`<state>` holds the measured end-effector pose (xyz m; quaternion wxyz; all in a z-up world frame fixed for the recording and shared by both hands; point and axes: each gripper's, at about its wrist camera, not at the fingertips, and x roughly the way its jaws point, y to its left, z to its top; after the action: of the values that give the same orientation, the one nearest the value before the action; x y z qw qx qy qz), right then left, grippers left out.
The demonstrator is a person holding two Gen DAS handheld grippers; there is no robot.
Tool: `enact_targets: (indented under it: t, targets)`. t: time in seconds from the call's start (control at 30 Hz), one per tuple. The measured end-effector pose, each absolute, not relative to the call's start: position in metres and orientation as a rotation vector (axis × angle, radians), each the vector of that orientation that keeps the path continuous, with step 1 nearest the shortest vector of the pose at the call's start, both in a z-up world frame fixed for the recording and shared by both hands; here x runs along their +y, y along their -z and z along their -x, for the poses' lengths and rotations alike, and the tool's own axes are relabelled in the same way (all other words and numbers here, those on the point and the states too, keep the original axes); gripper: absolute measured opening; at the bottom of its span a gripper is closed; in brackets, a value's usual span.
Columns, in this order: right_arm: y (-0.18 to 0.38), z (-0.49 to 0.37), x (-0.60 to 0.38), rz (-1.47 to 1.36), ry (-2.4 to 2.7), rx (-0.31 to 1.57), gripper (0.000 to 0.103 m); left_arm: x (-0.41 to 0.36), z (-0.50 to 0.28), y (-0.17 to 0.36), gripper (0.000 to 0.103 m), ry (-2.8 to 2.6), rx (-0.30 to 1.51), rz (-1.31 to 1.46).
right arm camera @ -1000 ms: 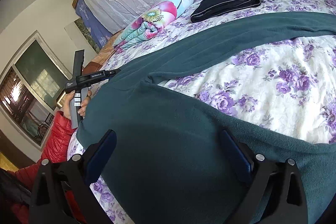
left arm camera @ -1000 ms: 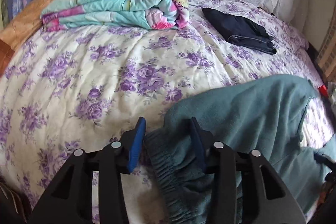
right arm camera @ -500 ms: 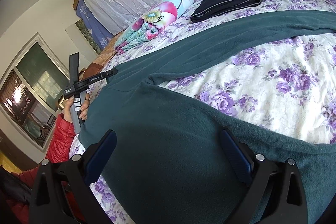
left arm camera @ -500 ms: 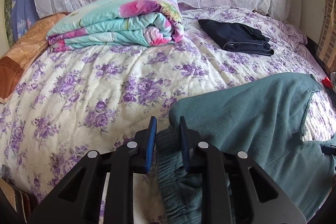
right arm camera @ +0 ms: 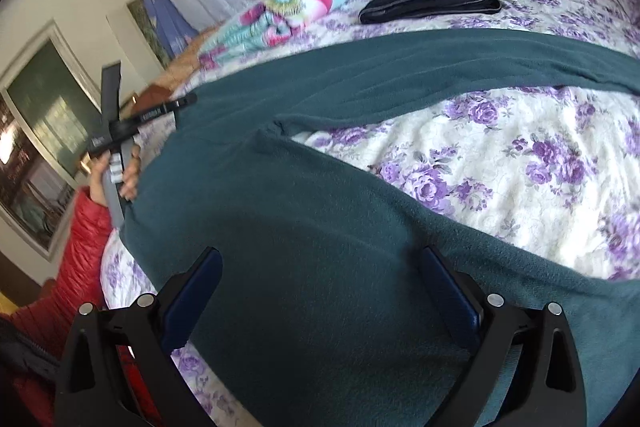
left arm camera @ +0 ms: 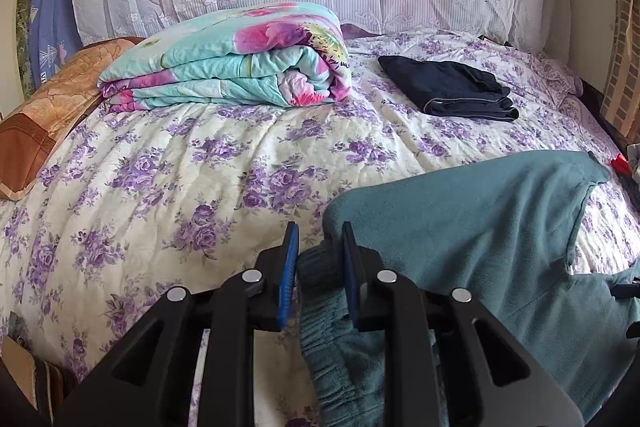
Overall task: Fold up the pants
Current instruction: 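Grasp the elastic waistband with the left tool and hold it down, then grasp the pant leg with the right tool while the left tool holds the waistband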
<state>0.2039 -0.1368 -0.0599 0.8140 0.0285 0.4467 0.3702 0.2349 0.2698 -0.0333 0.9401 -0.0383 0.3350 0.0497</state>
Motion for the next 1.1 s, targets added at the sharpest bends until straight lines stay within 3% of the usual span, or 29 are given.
enact_targets:
  t: [0.13, 0.3, 0.73, 0.77, 0.9, 0.93, 1.1]
  targets:
    - [0.023, -0.226, -0.142, -0.092, -0.829, 0.916, 0.1, 0.271, -0.235, 0.034, 0.02, -0.1, 0.69, 0.082]
    - [-0.006, -0.283, -0.132, 0.096, -0.749, 0.811, 0.1, 0.272, -0.235, 0.036, 0.02, -0.097, 0.701, 0.097]
    - [0.02, -0.392, -0.062, 0.71, -0.837, 0.724, 0.098, 0.287, -0.246, 0.046, 0.02, -0.058, 0.766, 0.195]
    - [0.022, -0.402, -0.061, 0.691, -0.862, 0.749, 0.095, 0.288, -0.246, 0.046, 0.02, -0.056, 0.767, 0.199]
    - [0.032, -0.436, -0.065, 0.576, -0.916, 0.839, 0.061, 0.29, -0.247, 0.046, 0.02, -0.045, 0.767, 0.213]
    - [0.035, -0.442, -0.068, 0.566, -0.911, 0.846, 0.057, 0.291, -0.249, 0.047, 0.02, -0.042, 0.771, 0.218]
    - [0.051, -0.458, -0.075, 0.573, -0.927, 0.842, 0.057, 0.296, -0.254, 0.052, 0.02, -0.03, 0.801, 0.253]
